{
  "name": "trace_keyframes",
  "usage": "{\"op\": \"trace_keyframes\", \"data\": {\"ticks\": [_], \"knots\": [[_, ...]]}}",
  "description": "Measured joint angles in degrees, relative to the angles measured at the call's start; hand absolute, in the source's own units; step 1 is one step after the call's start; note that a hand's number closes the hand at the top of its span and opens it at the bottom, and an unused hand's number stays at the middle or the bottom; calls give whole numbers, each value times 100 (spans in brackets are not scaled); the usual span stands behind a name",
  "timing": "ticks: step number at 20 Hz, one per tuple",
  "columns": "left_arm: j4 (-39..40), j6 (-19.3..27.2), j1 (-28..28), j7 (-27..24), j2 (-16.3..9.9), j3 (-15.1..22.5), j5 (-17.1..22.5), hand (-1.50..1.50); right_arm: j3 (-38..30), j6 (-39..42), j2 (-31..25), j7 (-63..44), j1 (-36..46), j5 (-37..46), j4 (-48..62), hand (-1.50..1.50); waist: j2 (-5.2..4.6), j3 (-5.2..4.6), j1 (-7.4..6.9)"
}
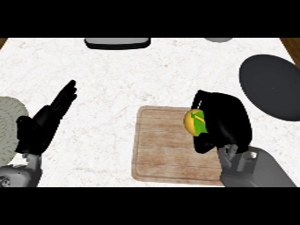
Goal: Pick the lemon from the cutting board and place it in the pan
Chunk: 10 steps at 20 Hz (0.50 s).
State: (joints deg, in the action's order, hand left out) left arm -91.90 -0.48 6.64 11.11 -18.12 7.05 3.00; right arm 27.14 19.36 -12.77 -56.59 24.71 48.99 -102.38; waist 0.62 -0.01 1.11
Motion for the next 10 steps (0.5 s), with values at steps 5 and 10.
{"op": "trace_keyframes", "data": {"ticks": [5, 10], "knots": [[4, -16, 71, 36, 29, -29, -1, 0, 159, -689, 82, -142, 91, 1210, -593, 150, -17, -1, -33], [17, -90, 150, 88, 58, -67, -8, 0, -53, -1113, 246, -195, -91, 1872, -854, 150, -41, 1, -73]]}}
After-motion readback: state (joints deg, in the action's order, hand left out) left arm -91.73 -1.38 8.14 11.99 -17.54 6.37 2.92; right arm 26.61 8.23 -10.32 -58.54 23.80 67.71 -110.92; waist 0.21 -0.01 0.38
